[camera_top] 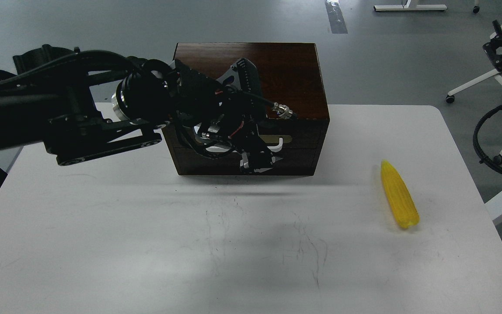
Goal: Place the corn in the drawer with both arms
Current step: 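Reach the left gripper down to the white drawer handle and grasp it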
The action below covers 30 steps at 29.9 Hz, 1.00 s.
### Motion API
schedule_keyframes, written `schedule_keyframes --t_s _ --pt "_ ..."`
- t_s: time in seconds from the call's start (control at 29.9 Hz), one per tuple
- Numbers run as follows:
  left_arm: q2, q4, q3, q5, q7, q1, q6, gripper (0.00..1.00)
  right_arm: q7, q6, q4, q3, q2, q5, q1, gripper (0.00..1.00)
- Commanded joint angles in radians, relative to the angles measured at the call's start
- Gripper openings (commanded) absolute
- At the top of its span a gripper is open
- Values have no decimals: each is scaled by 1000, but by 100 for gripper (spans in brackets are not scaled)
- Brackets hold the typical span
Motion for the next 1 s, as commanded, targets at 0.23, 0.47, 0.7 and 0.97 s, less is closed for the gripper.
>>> schedule_keyframes --t_s 0.23,0.47,0.7,0.97 --pt "4 36 73 45 0 13 0 69 1 0 -2 0 0 0 -2 100" --pt "11 44 74 45 -2 45 0 70 9 0 -2 2 -3 0 -2 100" --pt "14 44 89 44 -2 56 0 70 9 0 0 6 -8 0 -2 100" --pt "21 62 97 45 -2 53 0 70 9 0 0 13 -8 0 -3 100"
